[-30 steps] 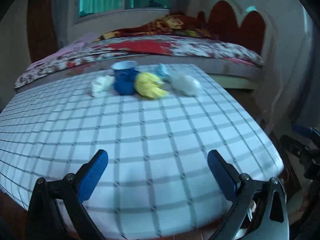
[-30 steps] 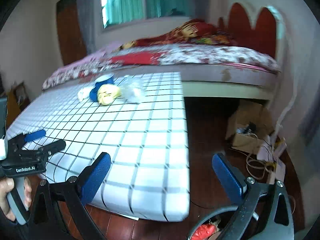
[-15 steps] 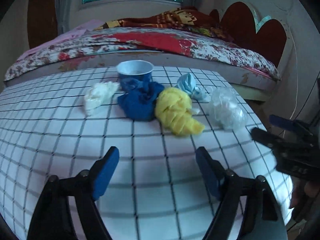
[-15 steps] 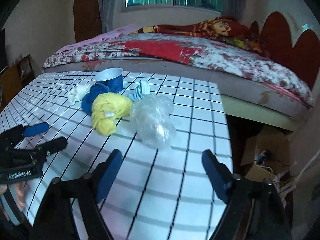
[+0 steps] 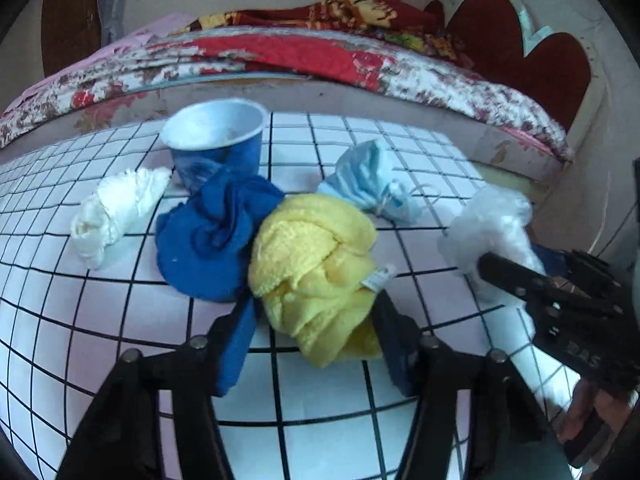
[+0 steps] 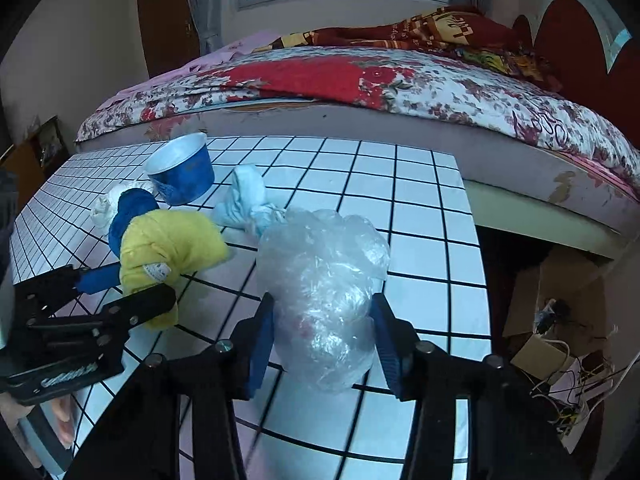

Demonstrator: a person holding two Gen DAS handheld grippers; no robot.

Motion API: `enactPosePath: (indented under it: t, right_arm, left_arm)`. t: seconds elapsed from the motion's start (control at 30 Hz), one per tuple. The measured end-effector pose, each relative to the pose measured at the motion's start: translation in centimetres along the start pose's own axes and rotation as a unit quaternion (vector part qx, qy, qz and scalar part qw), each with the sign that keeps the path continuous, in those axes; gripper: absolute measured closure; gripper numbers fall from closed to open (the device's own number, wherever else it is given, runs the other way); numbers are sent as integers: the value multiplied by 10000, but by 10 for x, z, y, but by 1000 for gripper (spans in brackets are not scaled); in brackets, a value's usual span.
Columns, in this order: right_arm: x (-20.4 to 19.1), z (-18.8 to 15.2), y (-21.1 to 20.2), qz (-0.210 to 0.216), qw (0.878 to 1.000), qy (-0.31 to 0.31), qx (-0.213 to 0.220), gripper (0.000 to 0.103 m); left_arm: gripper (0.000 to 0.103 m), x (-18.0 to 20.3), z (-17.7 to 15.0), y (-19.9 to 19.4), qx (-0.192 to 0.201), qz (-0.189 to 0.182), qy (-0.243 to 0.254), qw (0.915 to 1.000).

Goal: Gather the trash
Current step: 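Grasp the yellow towel with the left tool while the right tool grasps the clear plastic bag, then carry the towel and plastic bag over the black bin and open both tools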

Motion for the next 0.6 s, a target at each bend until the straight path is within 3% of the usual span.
enactPosePath:
  t: [0.1, 0.2, 0.6]
  right_arm:
    - [1, -5, -4, 32, 10000, 54, 50, 55]
    - [1, -9, -11, 29, 9999, 85, 118, 56]
    - [-13, -43, -77, -166, 9985, 40, 511, 59]
  left_arm:
    - [68, -2, 1, 0, 15, 32, -49, 10000]
    - [73, -4, -1, -5, 18, -99, -111, 9999]
    - [74, -8, -51, -70, 593, -8, 227, 9980]
Point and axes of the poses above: each gripper's, at about its wrist camera, not at the fingertips, and y roughly the way its jaws point, x to its right, z to its top, the point moved 1 cm from there along y, roughly the way its jaws point, and after that the axes turned 9 degrees about -y, right-handed, at the moved point
